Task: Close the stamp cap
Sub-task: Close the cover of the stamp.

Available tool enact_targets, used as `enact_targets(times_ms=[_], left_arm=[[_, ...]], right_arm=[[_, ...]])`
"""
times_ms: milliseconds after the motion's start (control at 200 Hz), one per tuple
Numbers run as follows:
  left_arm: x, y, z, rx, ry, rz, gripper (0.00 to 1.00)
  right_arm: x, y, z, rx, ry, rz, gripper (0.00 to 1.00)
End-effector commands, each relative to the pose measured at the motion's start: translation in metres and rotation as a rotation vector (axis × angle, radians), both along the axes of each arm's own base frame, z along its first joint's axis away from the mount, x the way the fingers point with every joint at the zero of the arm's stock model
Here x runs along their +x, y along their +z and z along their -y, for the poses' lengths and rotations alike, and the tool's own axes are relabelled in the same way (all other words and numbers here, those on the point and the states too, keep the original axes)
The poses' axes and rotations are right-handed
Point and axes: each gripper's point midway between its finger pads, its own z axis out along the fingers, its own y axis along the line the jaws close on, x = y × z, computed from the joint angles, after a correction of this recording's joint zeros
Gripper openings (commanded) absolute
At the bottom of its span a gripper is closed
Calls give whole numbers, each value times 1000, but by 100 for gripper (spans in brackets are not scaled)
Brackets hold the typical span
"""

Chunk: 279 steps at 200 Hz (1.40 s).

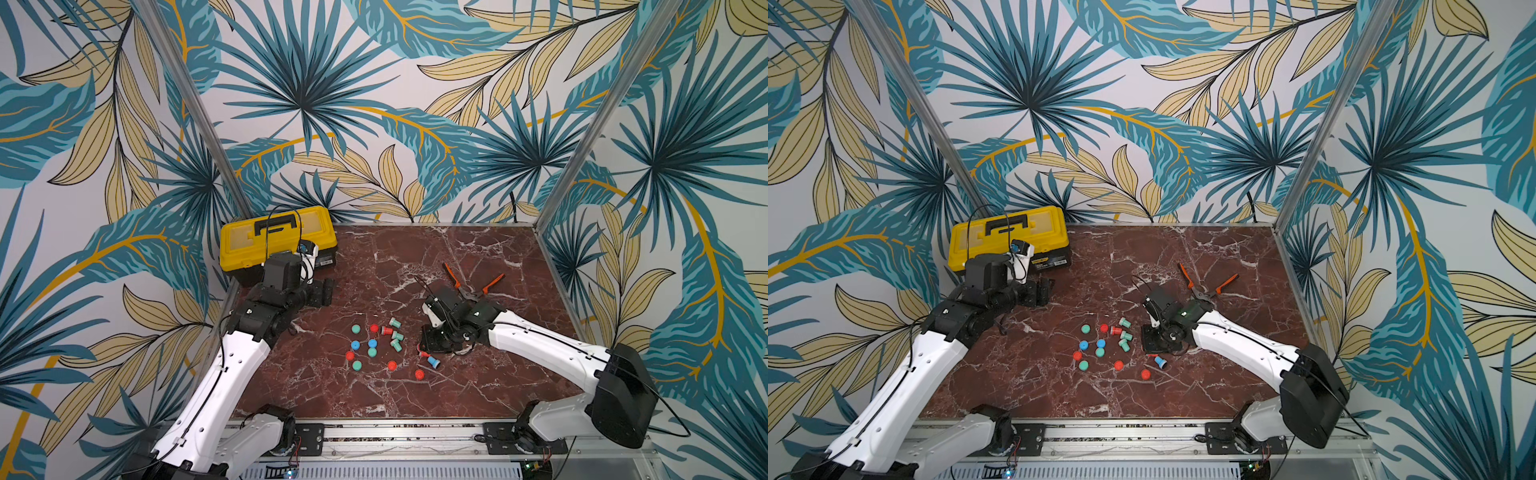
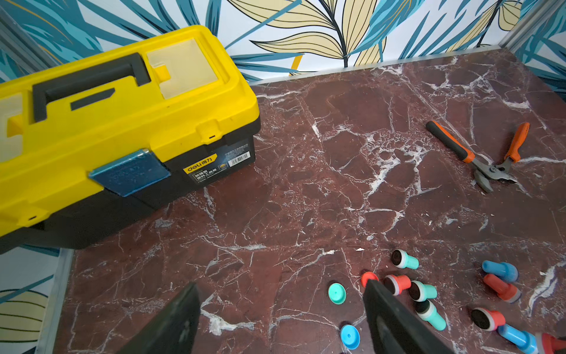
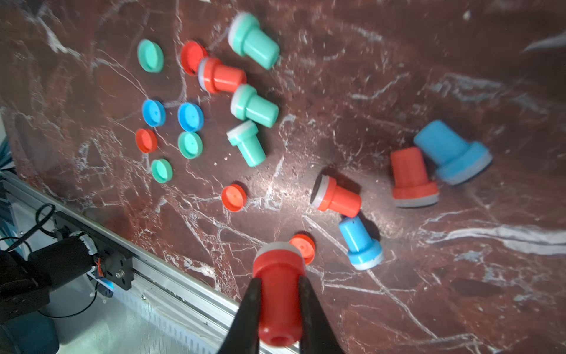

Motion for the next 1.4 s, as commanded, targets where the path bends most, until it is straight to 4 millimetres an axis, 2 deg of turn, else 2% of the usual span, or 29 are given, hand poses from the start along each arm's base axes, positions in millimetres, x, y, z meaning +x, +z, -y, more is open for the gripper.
enact_targets(times_ms=[0,155,235,340,1392], left_arm=[[-1,1,4,2,-39,15,86],[-4,3,-4,54,-28,40,88],[-4,4,-12,78,4,51,89],[-6,5,-12,73,3,54,89],[-6,3,-8,63,-14,47,89]], right_arm=[[-20,-25,0,-44,3,-101,0],[-35,-46,-10,-73,35,-145,0],[-37,-52,-12,-92,44,-153,0],[-39,-58,-12,-117,50,-159,0],[-49,-77,13,-221,31,-167,0]])
